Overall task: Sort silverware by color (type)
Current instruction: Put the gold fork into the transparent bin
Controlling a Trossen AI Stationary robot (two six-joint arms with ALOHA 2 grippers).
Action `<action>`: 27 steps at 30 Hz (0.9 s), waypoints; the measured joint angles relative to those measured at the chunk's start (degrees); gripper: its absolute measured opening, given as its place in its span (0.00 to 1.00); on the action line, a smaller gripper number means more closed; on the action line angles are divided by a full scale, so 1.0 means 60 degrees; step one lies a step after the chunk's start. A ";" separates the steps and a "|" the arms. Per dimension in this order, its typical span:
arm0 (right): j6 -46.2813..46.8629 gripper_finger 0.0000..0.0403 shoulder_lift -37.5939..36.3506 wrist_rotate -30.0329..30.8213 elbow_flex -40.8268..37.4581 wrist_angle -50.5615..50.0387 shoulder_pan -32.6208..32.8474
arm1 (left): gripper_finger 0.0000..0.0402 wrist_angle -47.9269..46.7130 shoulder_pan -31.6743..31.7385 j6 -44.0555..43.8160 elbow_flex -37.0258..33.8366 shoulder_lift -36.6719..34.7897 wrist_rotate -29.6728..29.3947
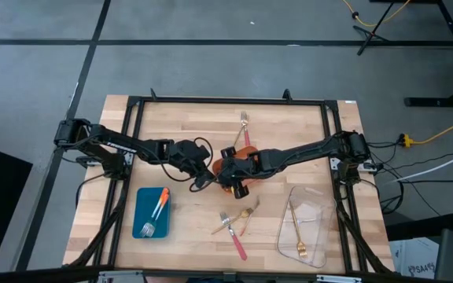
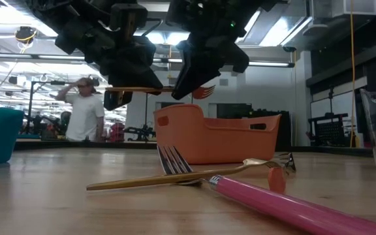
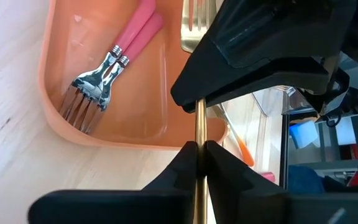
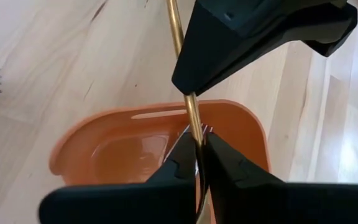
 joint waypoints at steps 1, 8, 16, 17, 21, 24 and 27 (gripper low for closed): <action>-0.0001 0.01 0.0000 0.0001 0.0000 -0.0011 0.0000 | 0.06 -0.0003 0.0000 -0.0004 0.0000 -0.0003 -0.0060; 0.0042 0.01 -0.0018 -0.0388 0.0004 0.0035 -0.0011 | 0.15 0.0041 -0.0007 -0.0001 0.0000 -0.0002 -0.0377; 0.0103 0.00 -0.0047 -0.0477 0.0004 -0.0613 -0.0004 | 0.23 0.0120 -0.0007 0.0369 0.0000 0.0001 -0.0579; 0.0146 0.00 -0.0047 -0.0543 0.0004 -0.0750 -0.0004 | 0.23 0.0174 -0.0005 0.0448 0.0000 0.0001 -0.0681; 0.0681 0.00 -0.0047 -0.0829 0.0007 -0.1298 -0.0004 | 0.24 0.0521 0.0000 0.0511 0.0000 0.0001 -0.1093; 0.0905 0.00 -0.0162 -0.0878 0.0007 -0.1940 -0.0004 | 0.24 0.0733 0.0000 0.0518 0.0000 0.0001 -0.1454; 0.1196 0.00 -0.0417 -0.0877 0.0007 -0.2408 -0.0004 | 0.24 0.0817 0.0000 0.0521 0.0000 0.0001 -0.1782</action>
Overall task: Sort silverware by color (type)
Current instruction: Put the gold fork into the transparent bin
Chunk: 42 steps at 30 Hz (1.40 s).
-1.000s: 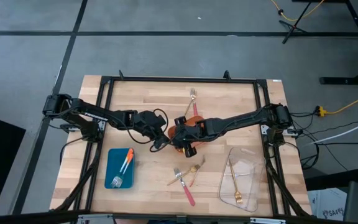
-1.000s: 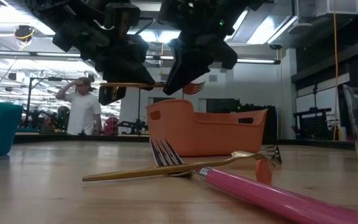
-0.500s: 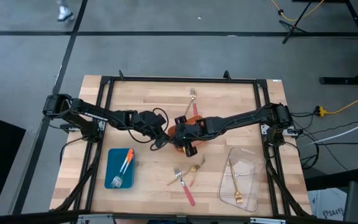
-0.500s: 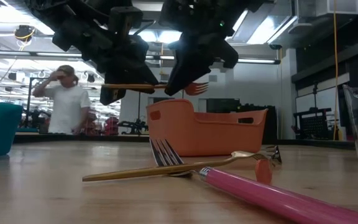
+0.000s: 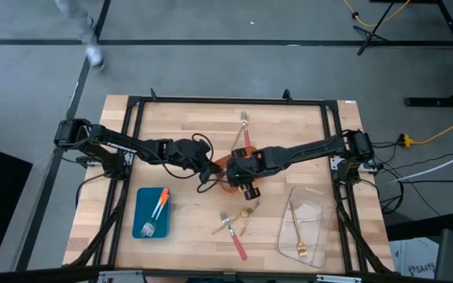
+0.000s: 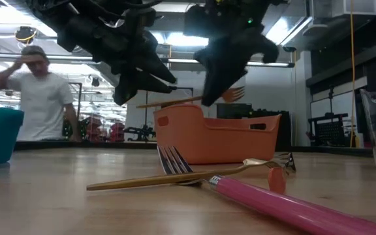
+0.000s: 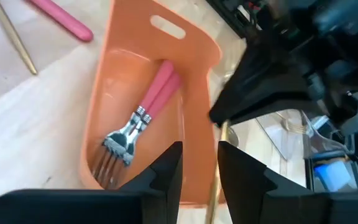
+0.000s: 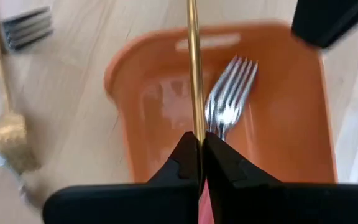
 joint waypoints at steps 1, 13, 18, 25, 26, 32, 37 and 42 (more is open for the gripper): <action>0.0093 0.00 -0.0114 0.0001 0.0000 -0.0097 0.0000 | 0.23 0.0000 0.0003 0.0000 0.0000 -0.0002 -0.0092; 0.2885 0.00 -0.2359 0.0009 0.0004 -0.1929 0.0003 | 0.23 -0.0025 0.0003 0.0011 0.0000 0.0000 -0.0969; 0.4908 0.00 -0.3316 0.0718 0.0004 -0.2878 0.0481 | 0.23 -0.0029 0.0003 0.0458 0.0000 0.0000 -0.1241; 0.8081 0.00 -0.4355 0.1717 0.0004 -0.3733 0.1772 | 0.23 -0.0030 0.0003 0.0747 0.0000 0.0000 -0.1675; 0.8653 0.00 -0.4453 0.1947 0.0004 -0.3940 0.2024 | 0.23 -0.0023 0.0003 0.0750 0.0000 0.0000 -0.1677; 1.2240 0.00 -0.4623 0.3391 0.0004 -0.5047 0.3705 | 0.23 -0.0029 -0.0018 0.0758 0.0000 0.0000 -0.1677; 1.5173 0.00 -0.4623 0.4279 -0.0397 -0.5179 0.5186 | 0.23 -0.0028 -0.0020 0.0763 0.0000 0.0000 -0.1677; 1.7885 0.00 -0.4621 0.5301 -0.1258 -0.4622 0.6667 | 0.23 -0.0029 -0.0022 0.0761 0.0000 0.0000 -0.1677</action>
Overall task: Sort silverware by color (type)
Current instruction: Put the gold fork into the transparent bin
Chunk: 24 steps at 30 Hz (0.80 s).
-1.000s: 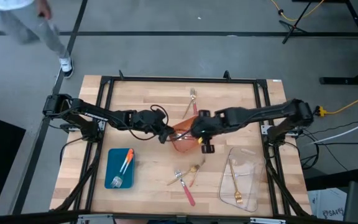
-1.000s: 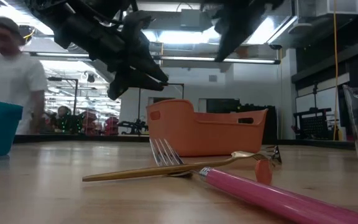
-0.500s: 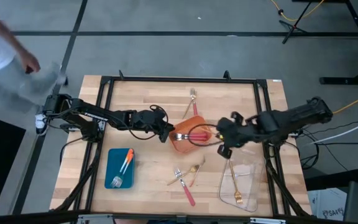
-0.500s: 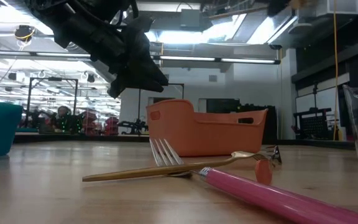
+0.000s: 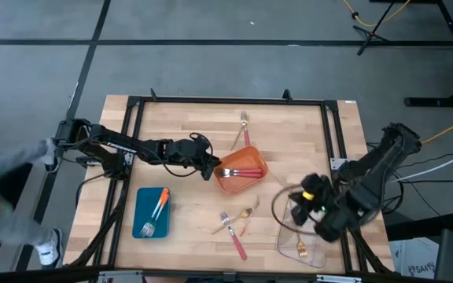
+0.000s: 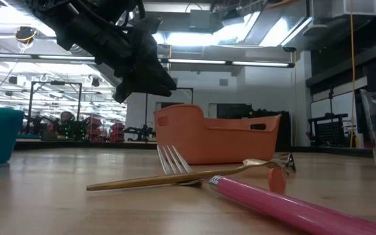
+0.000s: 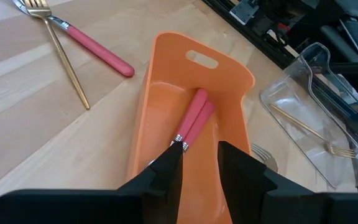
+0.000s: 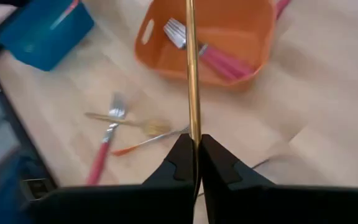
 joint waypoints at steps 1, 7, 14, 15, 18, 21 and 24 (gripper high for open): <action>0.0455 0.00 0.0004 0.0104 -0.0211 0.0166 0.0256 | 0.23 0.0000 0.0000 0.0004 0.0000 0.0000 0.0000; 0.2618 0.00 0.0011 0.0188 -0.1481 0.1334 0.1270 | 0.23 0.0000 -0.0004 0.0004 0.0000 0.0000 0.0000; 0.4287 0.00 0.0013 0.0103 -0.2761 0.2423 0.1960 | 0.23 -0.0004 -0.0004 0.0000 0.0000 -0.0003 0.0000; 0.4463 0.00 0.0011 0.0082 -0.2879 0.2508 0.2044 | 0.23 -0.0004 -0.0004 0.0000 0.0000 -0.0003 0.0000; 0.4720 0.00 0.0015 -0.0077 -0.3118 0.2805 0.2282 | 0.23 -0.0004 -0.0004 0.0000 0.0000 0.0000 0.0000; 0.4773 0.00 0.0015 -0.0274 -0.3183 0.2857 0.2540 | 0.23 -0.0023 -0.0004 0.0000 0.0000 0.0000 0.0000; 0.4995 0.00 0.0015 -0.0621 -0.3183 0.2889 0.2670 | 0.23 -0.0054 -0.0004 0.0000 0.0000 -0.0001 0.0000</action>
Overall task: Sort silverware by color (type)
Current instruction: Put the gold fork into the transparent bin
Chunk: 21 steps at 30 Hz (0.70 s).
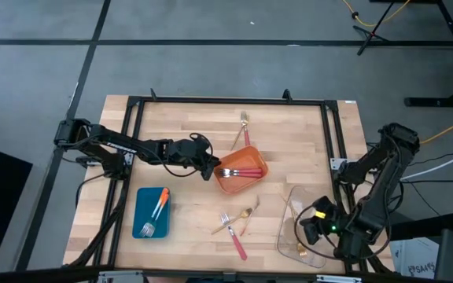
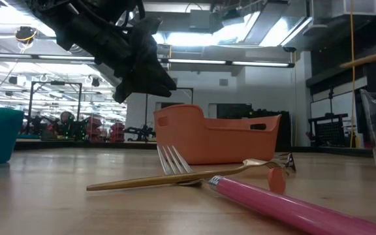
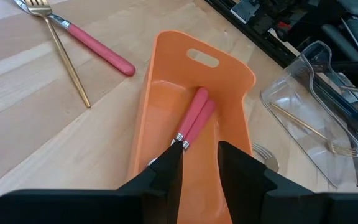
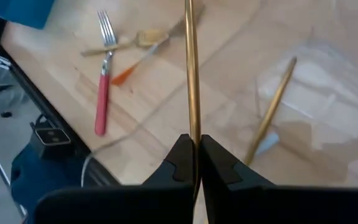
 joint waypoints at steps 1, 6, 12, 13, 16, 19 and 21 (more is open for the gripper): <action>0.0127 0.00 0.0000 -0.0188 0.0000 -0.0010 0.0000 | 0.23 -0.0033 0.0000 0.0000 0.0000 0.0001 0.0000; 0.0290 0.00 0.0007 -0.1213 0.0000 -0.0021 -0.0029 | 0.23 -0.0148 0.0000 0.0000 0.0000 0.0000 0.0000; 0.0286 0.00 0.0131 -0.1272 0.0000 0.0000 -0.0030 | 0.23 -0.0314 0.0000 0.0000 0.0000 0.0001 0.0000; 0.0286 0.00 0.0131 -0.1260 0.0000 0.0022 -0.0030 | 0.23 -0.0318 0.0000 0.0000 0.0000 0.0001 0.0000; 0.0200 0.00 0.0131 -0.1240 0.0061 -0.0081 -0.0024 | 0.23 -0.0313 0.0000 -0.0004 0.0000 0.0000 0.0000; 0.0043 0.00 0.0131 -0.1273 0.0307 -0.0371 -0.0022 | 0.23 -0.0309 0.0000 -0.0004 0.0000 0.0001 0.0000; -0.0060 0.00 0.0131 -0.1284 0.0556 -0.0806 -0.0022 | 0.23 -0.0310 0.0000 -0.0004 -0.0001 0.0001 0.0000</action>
